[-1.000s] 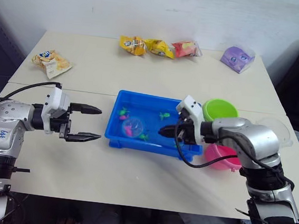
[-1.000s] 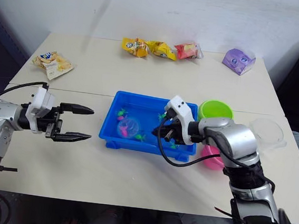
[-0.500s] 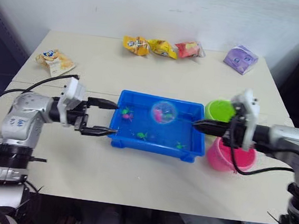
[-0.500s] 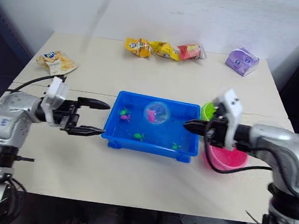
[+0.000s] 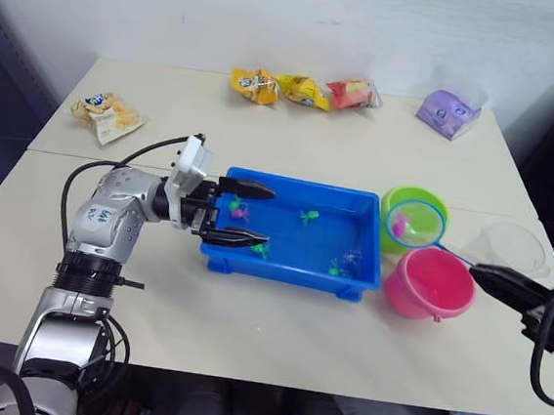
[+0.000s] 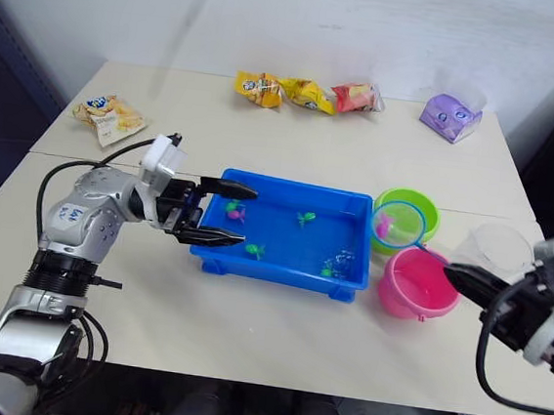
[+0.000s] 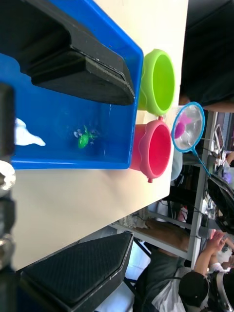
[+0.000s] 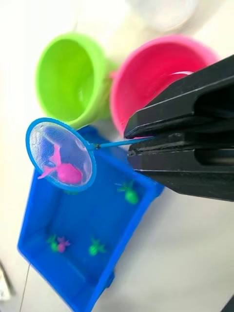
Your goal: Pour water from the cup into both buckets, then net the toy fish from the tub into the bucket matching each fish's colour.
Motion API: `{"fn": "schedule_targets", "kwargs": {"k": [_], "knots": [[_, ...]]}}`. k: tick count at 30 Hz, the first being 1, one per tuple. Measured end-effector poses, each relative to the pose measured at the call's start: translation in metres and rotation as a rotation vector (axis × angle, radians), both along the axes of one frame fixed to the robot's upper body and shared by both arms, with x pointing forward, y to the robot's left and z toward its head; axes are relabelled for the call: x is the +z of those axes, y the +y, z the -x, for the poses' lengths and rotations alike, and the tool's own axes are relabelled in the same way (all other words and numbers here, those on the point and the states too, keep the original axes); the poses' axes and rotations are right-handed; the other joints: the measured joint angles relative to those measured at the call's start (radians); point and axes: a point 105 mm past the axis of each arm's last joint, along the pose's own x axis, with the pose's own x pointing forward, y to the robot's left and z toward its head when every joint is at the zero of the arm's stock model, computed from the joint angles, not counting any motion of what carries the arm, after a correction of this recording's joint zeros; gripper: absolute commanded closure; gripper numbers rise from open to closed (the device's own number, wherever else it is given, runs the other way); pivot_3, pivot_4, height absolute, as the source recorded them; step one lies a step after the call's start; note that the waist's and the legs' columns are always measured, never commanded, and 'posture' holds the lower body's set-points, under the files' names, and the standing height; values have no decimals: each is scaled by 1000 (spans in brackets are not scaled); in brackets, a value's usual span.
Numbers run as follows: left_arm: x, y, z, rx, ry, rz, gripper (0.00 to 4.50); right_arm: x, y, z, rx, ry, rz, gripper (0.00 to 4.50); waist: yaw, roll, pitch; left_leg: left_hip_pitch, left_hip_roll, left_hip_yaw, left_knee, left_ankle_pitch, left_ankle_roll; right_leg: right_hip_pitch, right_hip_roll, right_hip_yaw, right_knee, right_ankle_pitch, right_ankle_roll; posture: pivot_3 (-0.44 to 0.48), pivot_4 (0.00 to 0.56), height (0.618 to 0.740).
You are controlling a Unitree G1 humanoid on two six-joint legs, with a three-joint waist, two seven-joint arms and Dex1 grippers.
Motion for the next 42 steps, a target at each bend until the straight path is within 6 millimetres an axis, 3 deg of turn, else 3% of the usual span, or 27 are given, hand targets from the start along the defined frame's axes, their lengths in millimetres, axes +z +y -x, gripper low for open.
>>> {"fn": "schedule_targets", "kwargs": {"k": [7, 12, 16, 20, 25, 35, 42], "knots": [[-5, -12, 0, -46, 11, 7, 63, -27, -24, 23, -186, 18, 27, 4500, -4, 0, 0, 2, 0, 1, 0, 0, 0, 1, 0, 2, -1, 0, 0, 0, 150, 740], [-7, -14, 0, -49, 10, 5, 63, -43, -34, 31, -276, -25, 64, 4500, -3, 0, 0, 2, 0, 1, 0, 0, 0, 0, 0, 2, -1, 0, 1, 0, 150, 740], [-7, -14, -1, -37, 10, 8, 63, -48, -44, 30, -304, -75, 195, 4500, -5, 0, 0, 3, -1, 2, 0, 1, 0, 1, 0, 3, -1, 0, 1, 0, 150, 740], [-8, -15, -1, -28, 14, 13, 63, -45, -48, 23, -291, -197, 326, 4500, -3, 0, 0, 3, -1, 2, 0, 1, -1, 1, 1, 3, -1, 0, 1, 0, 150, 740], [-12, -14, 1, -16, 20, 18, 63, -59, -61, 23, -268, -265, 556, 4500, -2, 0, 0, 3, -1, 2, 0, 1, -1, 1, 0, 3, -1, 0, 1, 0, 150, 740], [-14, -15, 3, 5, 13, 20, 63, -69, -49, 21, -92, -387, 846, 4500, -3, 0, 0, 4, -1, 2, 0, 2, -2, 1, 0, 4, 0, 0, 0, 0, 150, 740], [-15, -14, 3, 40, -22, 45, 63, -71, -45, 15, 106, -535, 1345, 4500, -2, 0, 0, 5, -1, 3, 0, 2, -3, 1, 1, 4, 0, 0, 0, 0, 150, 740]]}}
